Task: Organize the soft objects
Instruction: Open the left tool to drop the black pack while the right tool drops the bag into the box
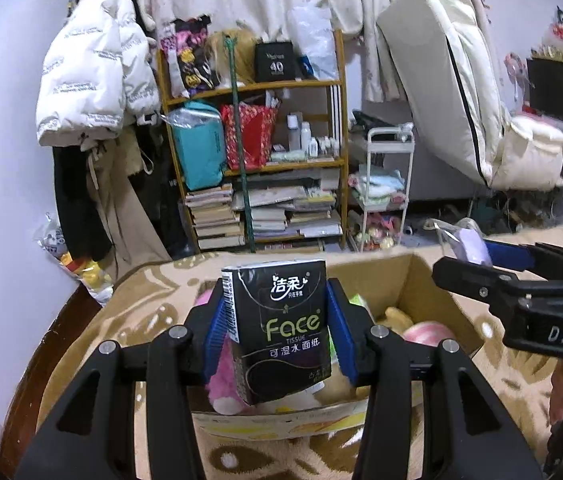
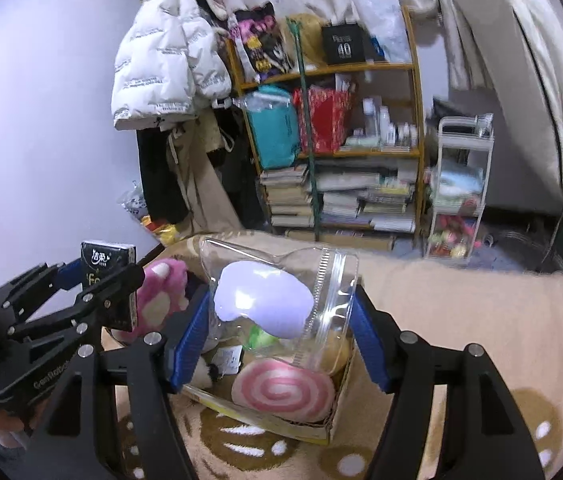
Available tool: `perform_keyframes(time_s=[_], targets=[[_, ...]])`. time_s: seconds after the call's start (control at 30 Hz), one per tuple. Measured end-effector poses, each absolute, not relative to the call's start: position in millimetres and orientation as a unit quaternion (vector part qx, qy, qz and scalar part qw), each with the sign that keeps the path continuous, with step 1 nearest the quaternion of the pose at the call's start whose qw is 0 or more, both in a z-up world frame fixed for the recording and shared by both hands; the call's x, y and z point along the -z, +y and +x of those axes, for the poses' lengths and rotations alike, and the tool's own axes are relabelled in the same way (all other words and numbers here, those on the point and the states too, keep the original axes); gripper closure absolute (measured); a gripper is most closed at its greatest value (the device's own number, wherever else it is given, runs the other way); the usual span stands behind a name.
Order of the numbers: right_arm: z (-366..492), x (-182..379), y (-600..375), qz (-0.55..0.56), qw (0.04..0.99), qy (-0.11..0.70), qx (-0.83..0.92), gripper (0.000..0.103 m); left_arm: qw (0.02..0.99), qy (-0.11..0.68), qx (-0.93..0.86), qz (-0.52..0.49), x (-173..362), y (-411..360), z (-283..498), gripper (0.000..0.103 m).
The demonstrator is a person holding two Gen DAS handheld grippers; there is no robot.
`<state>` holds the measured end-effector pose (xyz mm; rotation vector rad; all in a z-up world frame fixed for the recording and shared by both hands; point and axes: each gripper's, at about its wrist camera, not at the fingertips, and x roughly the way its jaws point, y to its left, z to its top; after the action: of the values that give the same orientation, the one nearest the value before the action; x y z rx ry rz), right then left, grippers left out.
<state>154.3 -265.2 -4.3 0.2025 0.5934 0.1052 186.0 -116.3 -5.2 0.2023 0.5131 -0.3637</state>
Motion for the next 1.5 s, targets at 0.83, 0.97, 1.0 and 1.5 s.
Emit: perform_keyframes(time_s=[0.83, 0.97, 1.0, 1.5], targets=[[152, 22, -253, 0.092, 0.940, 0.320, -0.072, 0.000, 0.947, 0.281, 0.125, 0.096, 6, -89, 181, 0.008], [141, 13, -251, 0.077, 0.947, 0.305, -0.061, 0.000, 0.948, 0.274, 0.118, 0.110, 3, -84, 169, 0.005], [137, 10, -251, 0.074, 0.950, 0.299, -0.060, 0.000, 0.949, 0.272, 0.116, 0.112, 2, -83, 166, 0.004], [77, -27, -241, 0.074, 0.969, 0.233, -0.045, 0.000, 0.963, 0.241, 0.080, 0.096, -19, -41, 107, 0.003]])
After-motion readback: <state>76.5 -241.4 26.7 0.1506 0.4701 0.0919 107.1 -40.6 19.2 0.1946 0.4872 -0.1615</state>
